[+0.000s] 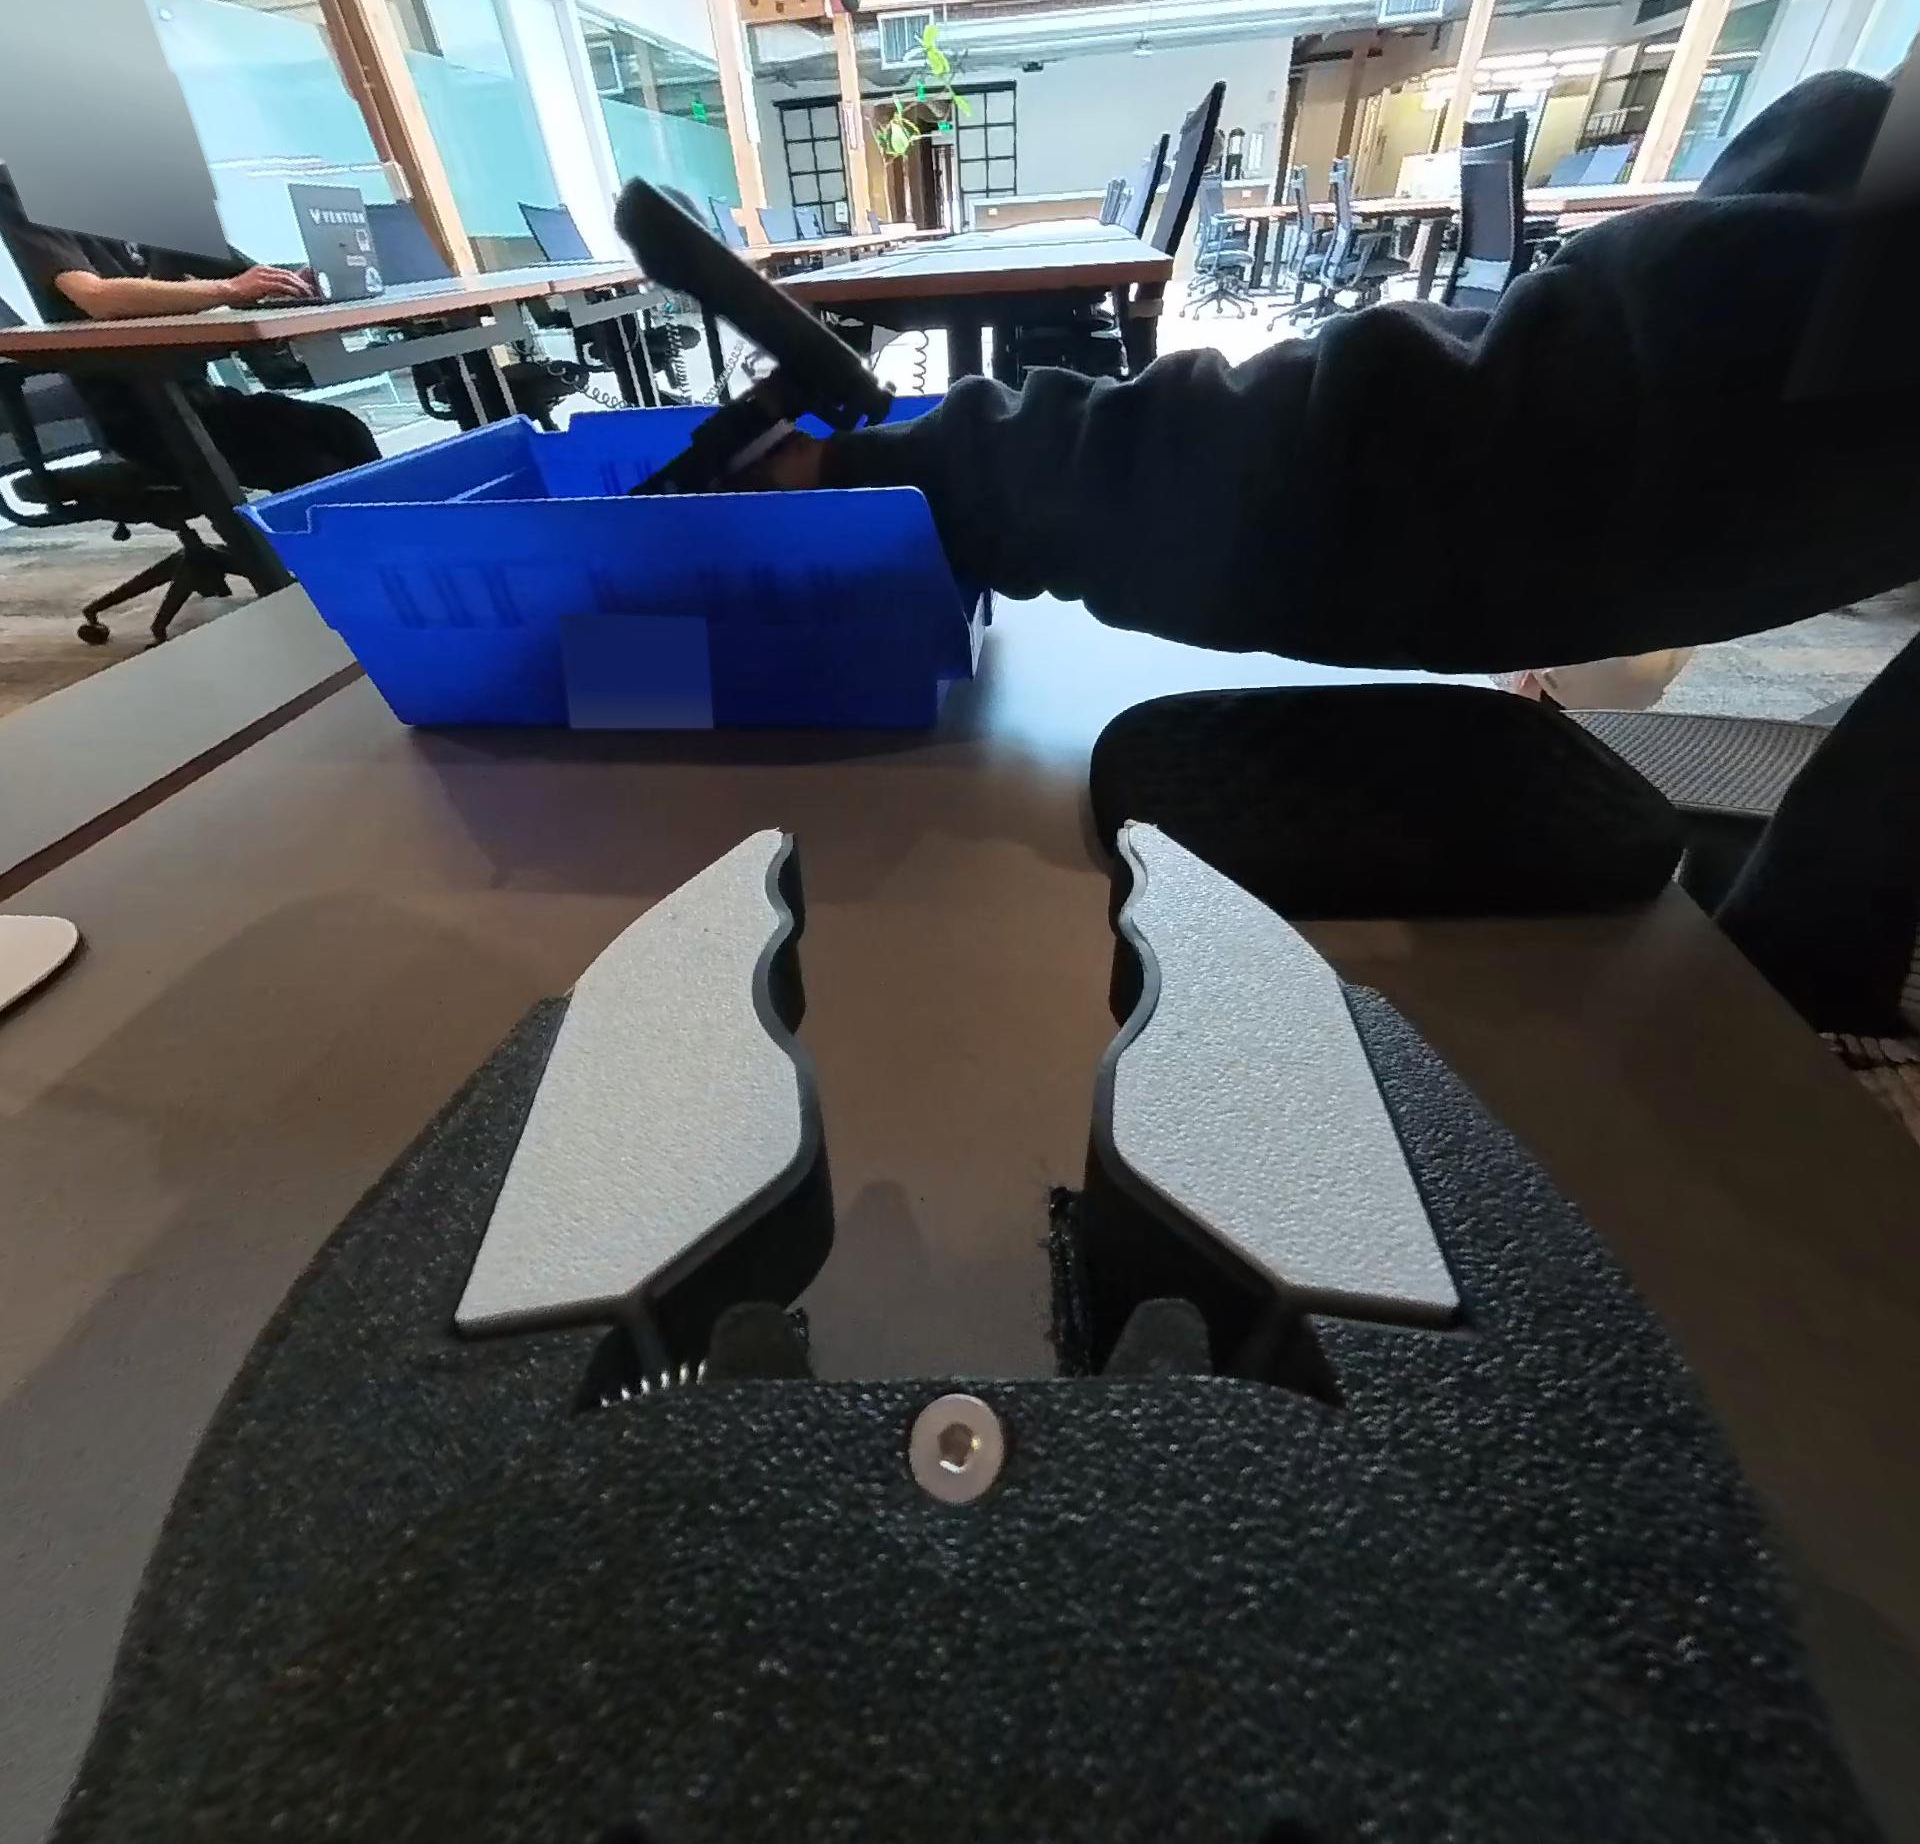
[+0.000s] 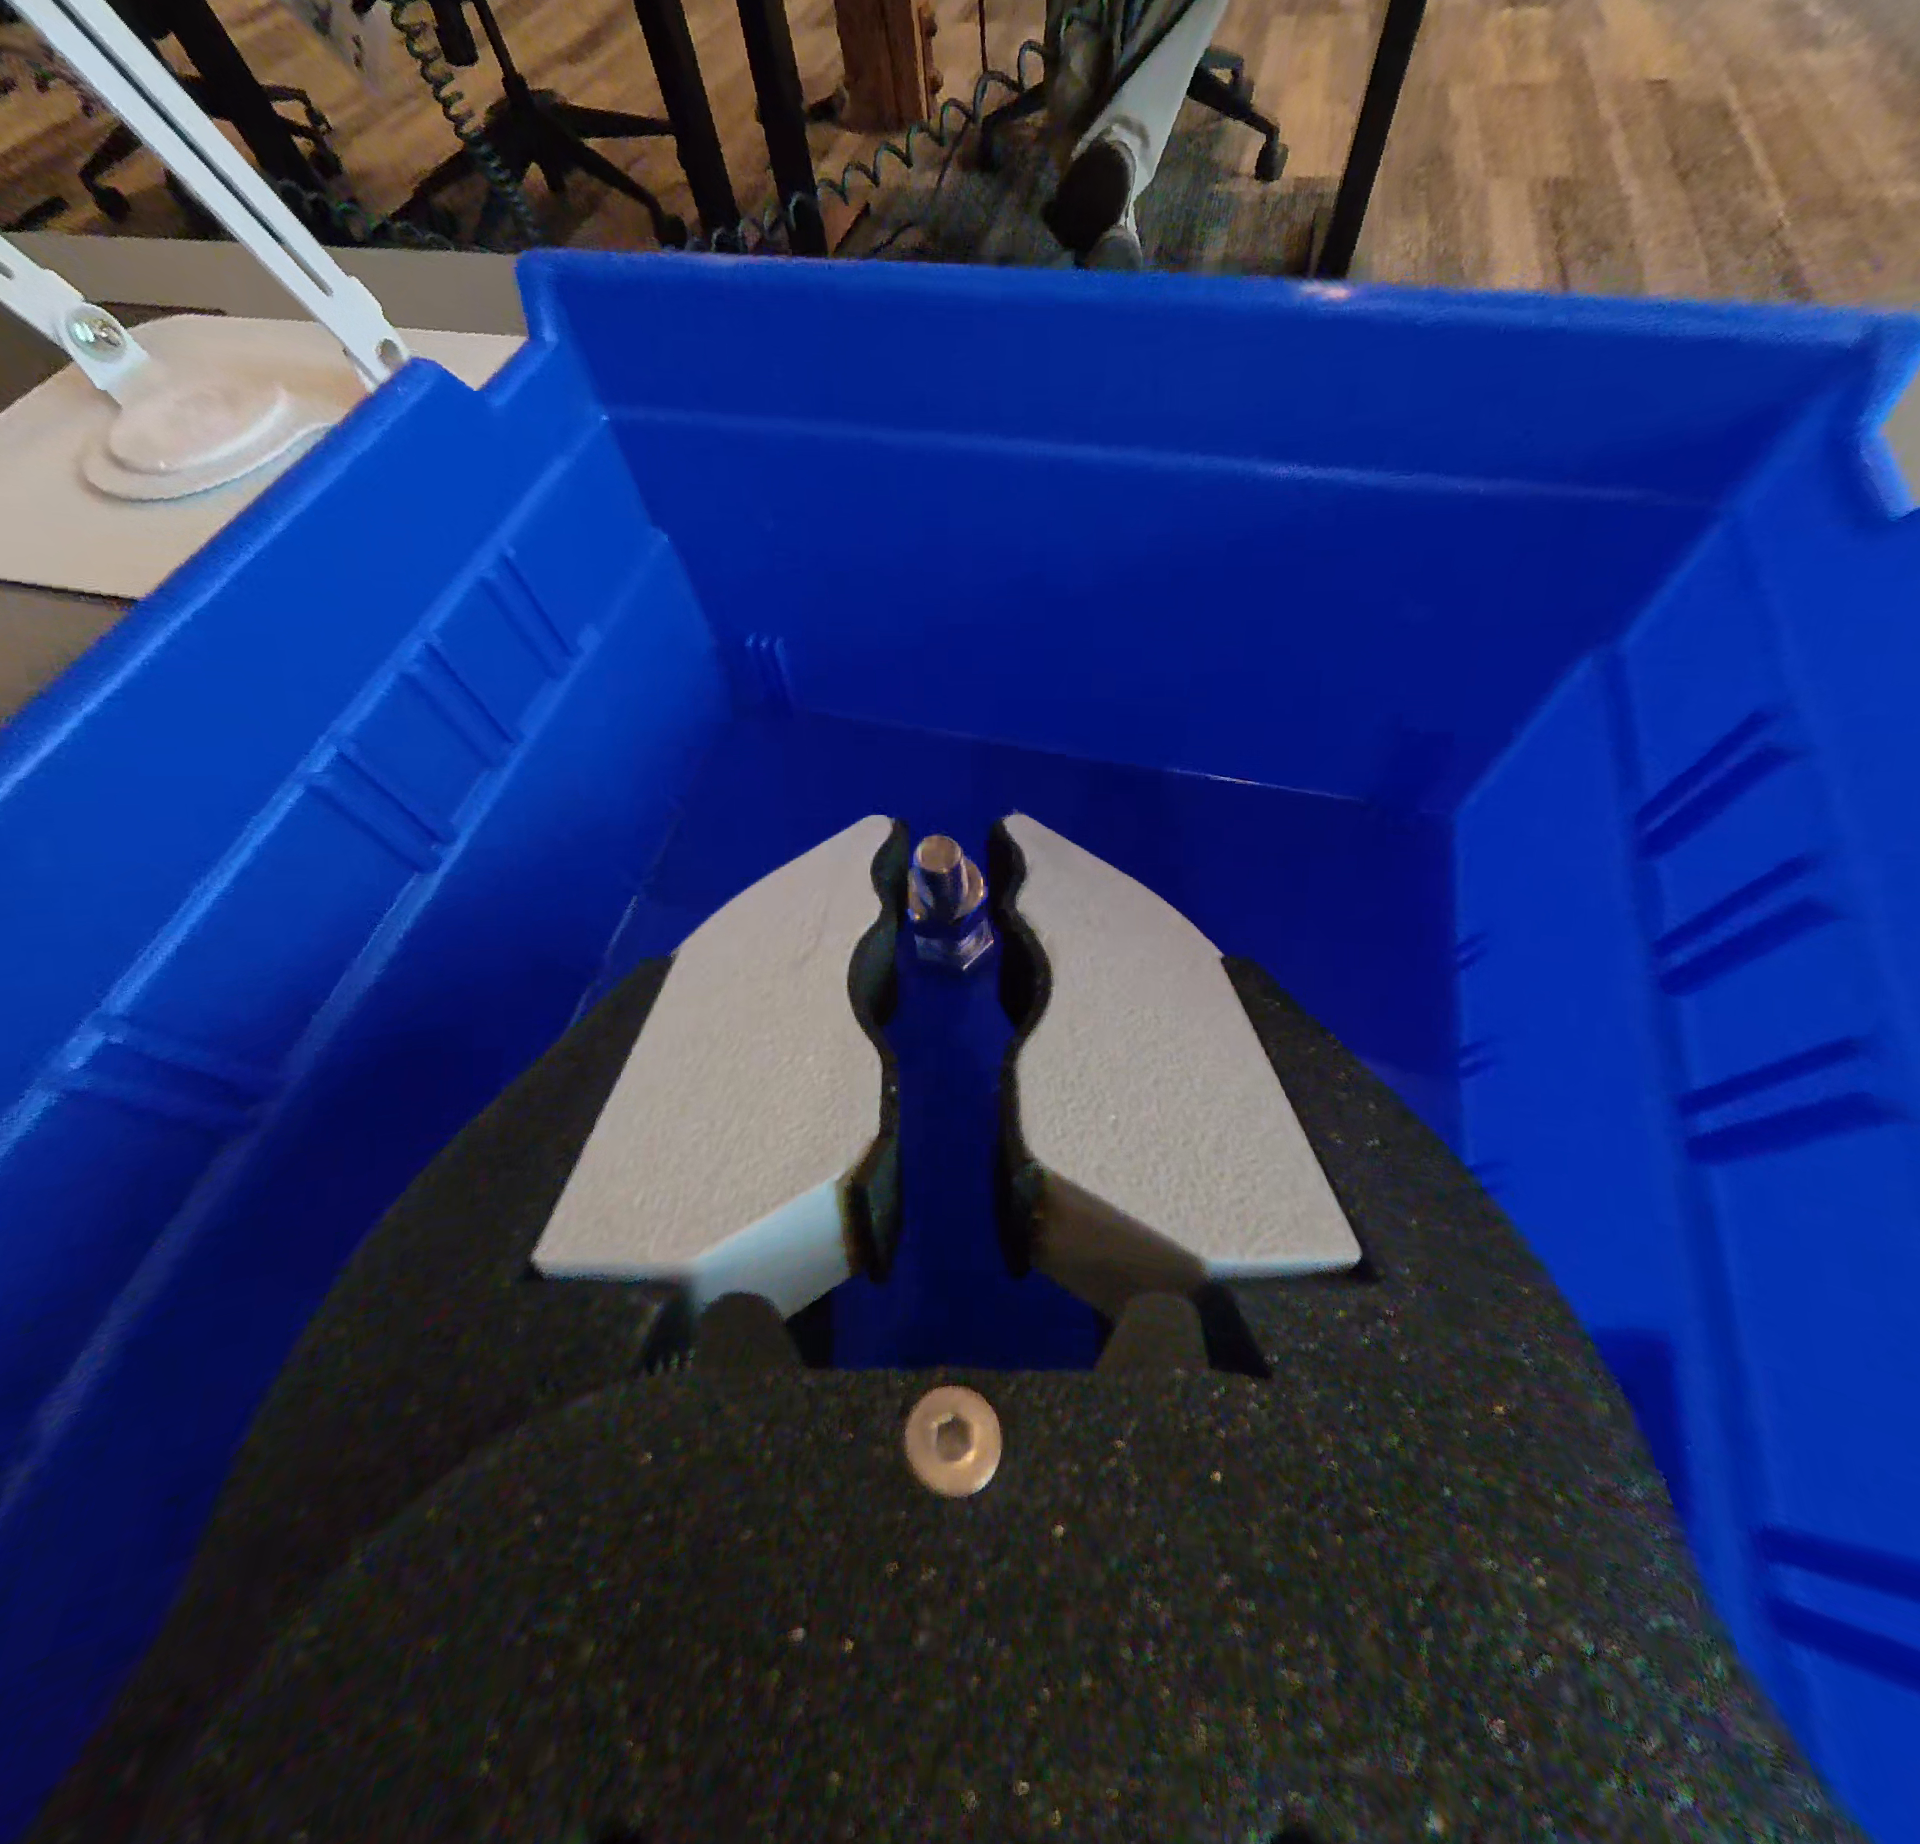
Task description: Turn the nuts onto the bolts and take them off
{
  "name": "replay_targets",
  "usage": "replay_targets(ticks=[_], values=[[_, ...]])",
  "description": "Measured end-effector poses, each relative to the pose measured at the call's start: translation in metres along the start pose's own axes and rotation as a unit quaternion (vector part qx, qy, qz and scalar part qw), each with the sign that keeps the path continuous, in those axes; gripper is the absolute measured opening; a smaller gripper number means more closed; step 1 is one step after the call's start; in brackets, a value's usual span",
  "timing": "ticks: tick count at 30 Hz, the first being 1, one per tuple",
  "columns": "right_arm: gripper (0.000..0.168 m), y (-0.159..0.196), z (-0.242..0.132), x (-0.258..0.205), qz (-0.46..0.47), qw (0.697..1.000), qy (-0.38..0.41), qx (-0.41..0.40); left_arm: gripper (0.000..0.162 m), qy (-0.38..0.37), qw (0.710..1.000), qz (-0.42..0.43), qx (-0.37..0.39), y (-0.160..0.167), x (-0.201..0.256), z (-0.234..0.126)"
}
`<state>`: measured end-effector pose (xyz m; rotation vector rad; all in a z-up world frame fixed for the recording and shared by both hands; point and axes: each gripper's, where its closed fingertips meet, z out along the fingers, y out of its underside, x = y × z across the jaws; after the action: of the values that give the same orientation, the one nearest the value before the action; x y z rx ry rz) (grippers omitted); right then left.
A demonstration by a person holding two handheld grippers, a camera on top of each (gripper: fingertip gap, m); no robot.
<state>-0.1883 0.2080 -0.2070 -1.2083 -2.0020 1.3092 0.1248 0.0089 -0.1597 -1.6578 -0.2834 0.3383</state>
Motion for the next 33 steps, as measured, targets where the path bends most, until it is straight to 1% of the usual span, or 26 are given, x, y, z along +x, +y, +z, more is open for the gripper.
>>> replay_targets(ticks=[5, 9, 12, 15, 18, 21, 25, 26, 29, 31, 33], values=[[0.030, -0.024, -0.016, -0.003, -0.007, 0.999, 0.009, 0.039, 0.057, 0.001, 1.000, -0.002, 0.000, 0.000, 0.000, 0.000], [0.053, -0.051, -0.044, -0.015, -0.007, 0.997, 0.014, 0.070, 0.056, -0.002, 1.000, -0.002, 0.000, 0.000, -0.001, -0.001], [0.061, -0.074, -0.074, -0.040, 0.002, 0.995, -0.003, 0.102, 0.056, -0.005, 1.000, -0.005, -0.005, 0.001, -0.003, -0.001], [0.064, -0.090, -0.104, -0.081, 0.006, 0.991, -0.042, 0.130, 0.056, -0.009, 1.000, -0.004, -0.007, 0.001, -0.003, -0.001], [0.064, -0.098, -0.130, -0.128, -0.014, 0.986, -0.075, 0.148, 0.056, -0.015, 1.000, -0.004, -0.005, 0.000, -0.005, -0.002], [0.061, -0.102, -0.148, -0.174, -0.060, 0.976, -0.099, 0.182, 0.055, -0.030, 1.000, -0.007, -0.006, 0.000, -0.011, -0.005], [0.050, -0.102, -0.156, -0.222, -0.142, 0.946, -0.120, 0.267, 0.055, -0.054, 0.999, -0.001, 0.000, -0.006, -0.019, -0.012], [0.048, -0.099, -0.154, -0.229, -0.161, 0.940, -0.121, 0.274, 0.054, -0.064, 0.998, 0.003, 0.001, -0.008, -0.022, -0.016], [0.049, -0.087, -0.145, -0.241, -0.207, 0.937, -0.124, 0.253, 0.053, -0.115, 0.993, -0.001, -0.007, -0.018, -0.036, -0.034], [0.049, -0.084, -0.144, -0.245, -0.215, 0.935, -0.130, 0.251, 0.053, -0.151, 0.988, -0.007, -0.014, -0.028, -0.045, -0.054], [0.047, -0.081, -0.144, -0.248, -0.213, 0.934, -0.142, 0.251, 0.050, -0.200, 0.979, -0.013, -0.028, -0.039, -0.054, -0.084]])
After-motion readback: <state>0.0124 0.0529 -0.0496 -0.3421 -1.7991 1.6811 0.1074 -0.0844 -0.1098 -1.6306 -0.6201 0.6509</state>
